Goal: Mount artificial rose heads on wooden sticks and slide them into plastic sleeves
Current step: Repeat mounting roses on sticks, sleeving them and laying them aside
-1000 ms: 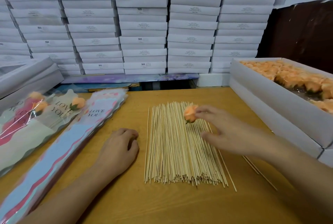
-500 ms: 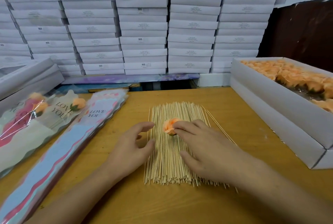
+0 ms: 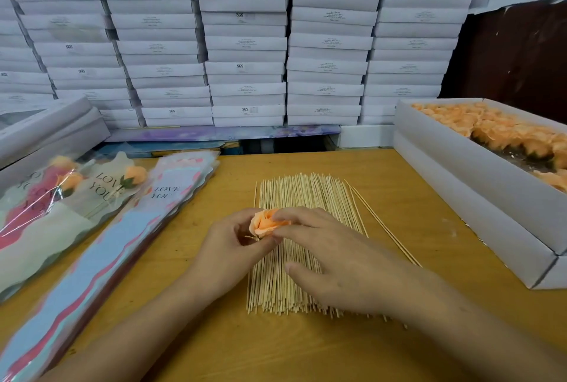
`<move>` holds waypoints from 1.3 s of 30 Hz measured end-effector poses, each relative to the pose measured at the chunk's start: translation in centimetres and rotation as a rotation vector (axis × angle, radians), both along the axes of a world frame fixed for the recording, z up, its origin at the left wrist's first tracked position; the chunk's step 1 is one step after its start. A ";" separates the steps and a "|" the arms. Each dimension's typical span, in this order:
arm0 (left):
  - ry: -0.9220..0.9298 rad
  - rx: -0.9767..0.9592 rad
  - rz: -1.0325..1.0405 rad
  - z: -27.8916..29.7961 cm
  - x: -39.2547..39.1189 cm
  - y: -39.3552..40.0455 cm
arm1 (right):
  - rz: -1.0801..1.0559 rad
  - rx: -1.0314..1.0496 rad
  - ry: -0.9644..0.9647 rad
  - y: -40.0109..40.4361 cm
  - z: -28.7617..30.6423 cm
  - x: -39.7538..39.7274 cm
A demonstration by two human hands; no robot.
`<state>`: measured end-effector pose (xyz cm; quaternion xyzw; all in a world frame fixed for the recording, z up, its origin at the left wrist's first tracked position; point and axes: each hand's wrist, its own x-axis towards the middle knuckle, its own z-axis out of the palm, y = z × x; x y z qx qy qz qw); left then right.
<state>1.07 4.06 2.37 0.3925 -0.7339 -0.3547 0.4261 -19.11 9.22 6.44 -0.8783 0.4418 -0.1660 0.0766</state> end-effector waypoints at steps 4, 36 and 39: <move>0.066 0.135 0.078 0.5 -0.1 -0.5 | -0.102 0.032 -0.190 -0.8 -0.1 -0.8; 0.856 0.876 -0.006 0.6 -0.3 -1.8 | -0.520 0.272 -0.235 -4.8 -3.8 -7.5; 0.847 0.881 0.008 0.4 -0.4 -1.8 | -0.534 0.280 -0.229 -4.7 -3.9 -7.1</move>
